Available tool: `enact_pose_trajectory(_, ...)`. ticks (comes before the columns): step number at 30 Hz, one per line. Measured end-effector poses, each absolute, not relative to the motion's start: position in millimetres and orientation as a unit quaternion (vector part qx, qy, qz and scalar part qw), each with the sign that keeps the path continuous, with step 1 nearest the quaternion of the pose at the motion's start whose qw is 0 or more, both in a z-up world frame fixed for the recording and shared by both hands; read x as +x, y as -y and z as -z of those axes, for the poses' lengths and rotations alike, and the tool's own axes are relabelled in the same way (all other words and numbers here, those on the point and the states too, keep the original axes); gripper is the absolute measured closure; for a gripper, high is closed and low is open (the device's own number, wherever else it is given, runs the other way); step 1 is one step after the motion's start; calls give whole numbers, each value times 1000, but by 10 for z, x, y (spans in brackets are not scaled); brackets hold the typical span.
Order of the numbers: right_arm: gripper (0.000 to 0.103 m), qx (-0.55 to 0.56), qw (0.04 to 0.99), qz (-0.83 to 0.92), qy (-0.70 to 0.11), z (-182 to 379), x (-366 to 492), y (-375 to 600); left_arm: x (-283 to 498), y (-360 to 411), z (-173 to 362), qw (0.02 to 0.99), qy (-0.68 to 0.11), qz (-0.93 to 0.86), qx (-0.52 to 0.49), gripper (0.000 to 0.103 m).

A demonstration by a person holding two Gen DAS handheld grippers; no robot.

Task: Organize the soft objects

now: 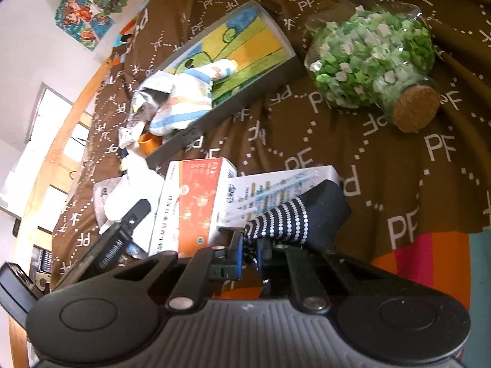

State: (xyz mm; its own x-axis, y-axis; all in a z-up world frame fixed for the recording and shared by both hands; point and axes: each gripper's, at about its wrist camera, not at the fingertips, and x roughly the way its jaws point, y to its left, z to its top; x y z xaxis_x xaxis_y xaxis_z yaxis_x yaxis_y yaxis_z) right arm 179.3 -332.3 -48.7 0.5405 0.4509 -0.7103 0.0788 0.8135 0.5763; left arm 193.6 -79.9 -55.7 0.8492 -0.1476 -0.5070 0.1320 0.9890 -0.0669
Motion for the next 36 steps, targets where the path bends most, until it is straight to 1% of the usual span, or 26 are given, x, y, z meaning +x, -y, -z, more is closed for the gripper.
enact_pose_trajectory(7, 93, 285, 831, -111, -465, 495, 1798, 3327, 1849, 984, 599, 964, -248, 77, 49, 92)
enact_pose_trajectory(13, 93, 284, 840, -118, -447, 459, 1790, 3314, 1850, 989, 613, 965, -244, 76, 56, 83)
enact_pose_trajectory(16, 93, 283, 842, -117, -445, 456, 1791, 3310, 1854, 997, 622, 966, -241, 75, 62, 81)
enact_pose_trajectory(20, 93, 282, 841, -119, -446, 457, 1794, 3295, 1875, 969, 624, 967, -237, 66, 62, 73)
enact_pose_trajectory(24, 93, 282, 841, -120, -445, 459, 1793, 3288, 1891, 935, 614, 969, -233, 57, 55, 73)
enact_pose_trajectory(25, 93, 282, 842, -119, -444, 455, 1792, 3285, 1887, 932, 609, 970, -231, 56, 55, 76)
enact_pose_trajectory(26, 93, 282, 843, -119, -442, 453, 1791, 3285, 1880, 935, 605, 971, -227, 55, 57, 86)
enact_pose_trajectory(27, 93, 282, 844, -120, -439, 448, 1790, 3287, 1866, 946, 599, 972, -221, 55, 63, 93)
enact_pose_trajectory(28, 93, 282, 846, -120, -436, 442, 1788, 3288, 1853, 957, 594, 972, -216, 56, 66, 94)
enact_pose_trajectory(29, 93, 282, 848, -121, -433, 433, 1784, 3289, 1841, 969, 589, 973, -212, 58, 69, 98)
enact_pose_trajectory(36, 94, 274, 864, -126, -404, 361, 1760, 3285, 1768, 1011, 542, 974, -195, 91, 66, 100)
